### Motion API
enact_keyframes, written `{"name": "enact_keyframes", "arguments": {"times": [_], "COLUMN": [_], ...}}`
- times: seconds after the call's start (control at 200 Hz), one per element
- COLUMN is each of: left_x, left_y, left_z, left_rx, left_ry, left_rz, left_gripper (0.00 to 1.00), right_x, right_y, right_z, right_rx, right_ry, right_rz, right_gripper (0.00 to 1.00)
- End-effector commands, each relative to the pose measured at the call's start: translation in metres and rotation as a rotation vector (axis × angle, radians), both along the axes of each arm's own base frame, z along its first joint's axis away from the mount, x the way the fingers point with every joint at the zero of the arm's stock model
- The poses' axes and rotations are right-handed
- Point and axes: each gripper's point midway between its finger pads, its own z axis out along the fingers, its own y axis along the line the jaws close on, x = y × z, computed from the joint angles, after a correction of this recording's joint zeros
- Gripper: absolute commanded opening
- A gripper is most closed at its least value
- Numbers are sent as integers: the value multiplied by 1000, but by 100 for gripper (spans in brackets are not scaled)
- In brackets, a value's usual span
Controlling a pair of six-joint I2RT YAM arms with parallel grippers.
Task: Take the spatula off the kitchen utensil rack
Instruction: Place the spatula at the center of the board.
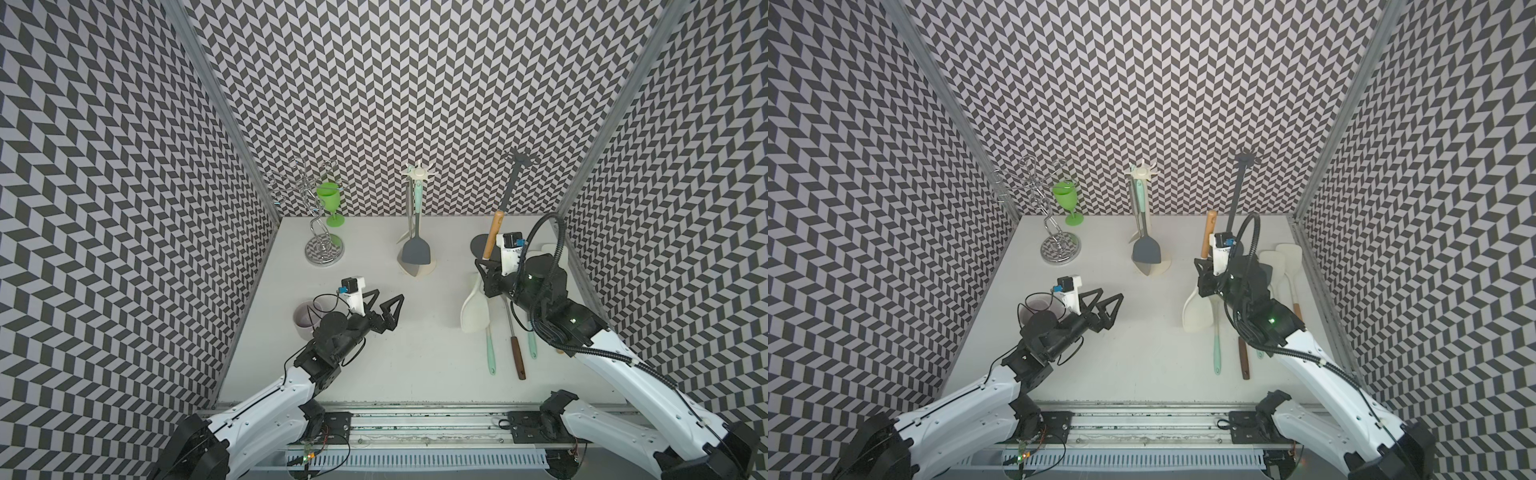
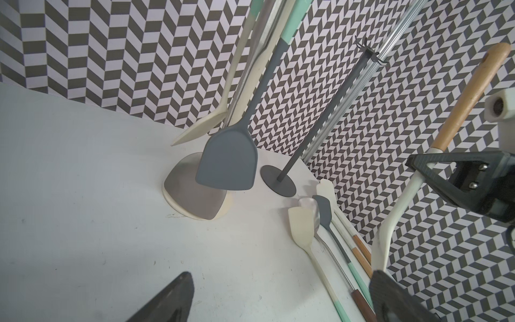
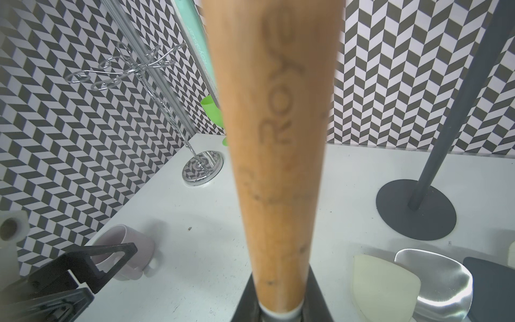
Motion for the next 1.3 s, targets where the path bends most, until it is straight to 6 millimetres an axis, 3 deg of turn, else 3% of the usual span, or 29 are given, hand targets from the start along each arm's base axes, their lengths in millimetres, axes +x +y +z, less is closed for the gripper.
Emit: {"name": "enact_keyframes", "arguments": {"times": [0.0,0.361,0.721,1.102,1.297], "left_x": [-6,-16,-9,21,33], "left_y": [-13,-23,-41,-54,-56], "left_z": [26,30,29,33,52], "left_rx": [-26,35,64,159,148], "left_ry": [-67,-120,-89,-18,-20], "left_rz": [-40,-26,-70,-76,-61], "left_gripper": [100,100,100,100,100], "right_x": [-9,-5,28,49,54], "right_y": [1,11,13,6,6], "right_z": [17,6,-11,-50,-47], "right_rx": [57,19,-35,59,66], "right_ry": [-33,-5,-5,35,24], "right_rz": [19,62,-15,-38,-34], "right_gripper": [0,0,0,0,0]}}
